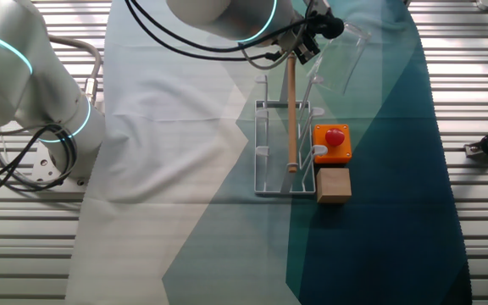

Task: Put the cup on the cup rack

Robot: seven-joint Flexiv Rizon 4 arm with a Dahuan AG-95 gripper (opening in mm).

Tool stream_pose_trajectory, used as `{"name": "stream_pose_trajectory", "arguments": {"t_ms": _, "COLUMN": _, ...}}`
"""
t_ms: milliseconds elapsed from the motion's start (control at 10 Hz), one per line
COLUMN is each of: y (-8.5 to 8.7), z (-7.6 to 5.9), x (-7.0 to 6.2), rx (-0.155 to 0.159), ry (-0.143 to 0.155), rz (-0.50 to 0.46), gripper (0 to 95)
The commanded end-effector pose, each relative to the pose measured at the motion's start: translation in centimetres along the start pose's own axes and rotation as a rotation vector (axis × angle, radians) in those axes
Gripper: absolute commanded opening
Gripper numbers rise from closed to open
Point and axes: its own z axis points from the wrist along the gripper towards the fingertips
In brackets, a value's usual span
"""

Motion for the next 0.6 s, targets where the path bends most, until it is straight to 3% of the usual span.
{"name": "stream_pose_trajectory", "arguments": {"t_ms": 100, "y": -0.06, "z": 0.37, "x": 0.08, "rx": 0.000, "ry": -0.009, "rz": -0.004, "gripper": 0.0}}
{"name": "stream_pose_trajectory", "arguments": {"t_ms": 600, "y": -0.03, "z": 0.30, "x": 0.08, "rx": 0.002, "ry": -0.001, "rz": -0.004, "gripper": 0.0}}
